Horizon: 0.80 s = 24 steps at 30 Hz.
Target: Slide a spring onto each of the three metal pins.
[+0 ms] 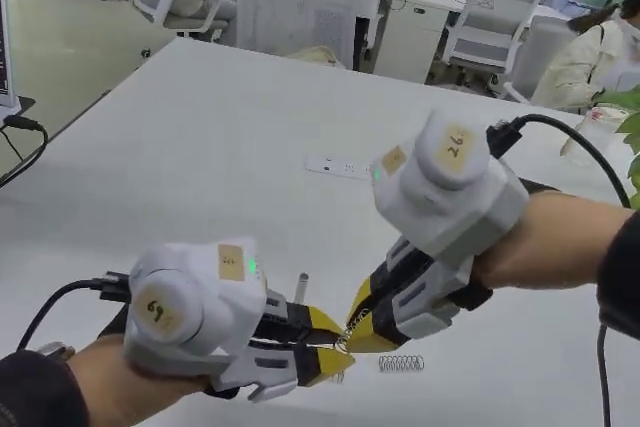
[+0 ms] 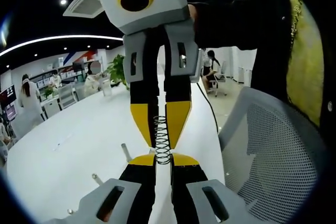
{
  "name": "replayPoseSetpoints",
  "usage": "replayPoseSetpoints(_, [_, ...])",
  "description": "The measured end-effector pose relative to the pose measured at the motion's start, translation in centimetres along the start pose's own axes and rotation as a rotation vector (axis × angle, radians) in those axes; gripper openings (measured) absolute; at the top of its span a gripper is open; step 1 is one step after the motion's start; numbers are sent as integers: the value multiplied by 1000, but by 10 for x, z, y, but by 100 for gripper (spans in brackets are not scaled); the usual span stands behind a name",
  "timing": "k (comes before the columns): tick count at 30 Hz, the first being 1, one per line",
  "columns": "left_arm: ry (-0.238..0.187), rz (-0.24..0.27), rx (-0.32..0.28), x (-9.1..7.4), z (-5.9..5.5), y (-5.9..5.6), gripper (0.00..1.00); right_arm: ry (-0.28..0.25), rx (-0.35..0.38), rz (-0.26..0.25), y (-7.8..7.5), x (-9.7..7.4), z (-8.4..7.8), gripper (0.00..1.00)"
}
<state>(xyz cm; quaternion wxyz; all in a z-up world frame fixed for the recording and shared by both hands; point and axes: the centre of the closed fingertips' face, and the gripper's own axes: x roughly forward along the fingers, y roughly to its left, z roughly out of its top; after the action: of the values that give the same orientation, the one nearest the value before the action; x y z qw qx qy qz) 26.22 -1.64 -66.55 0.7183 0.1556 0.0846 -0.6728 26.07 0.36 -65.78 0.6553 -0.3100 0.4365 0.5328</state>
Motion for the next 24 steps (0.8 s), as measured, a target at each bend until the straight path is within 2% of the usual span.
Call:
replayPoseSetpoints(7, [-8,7,-1,4,2,5,2,25,-6,-11,-3,-2,0,8])
replayPoseSetpoints(17, [-15,4,-6,9,3,6,2,55,-19,-15,-4,-3,-1,8])
replayPoseSetpoints(24, [1,7,-23,11,1,6,4,66,-29,-15,-5,-3,-2,8])
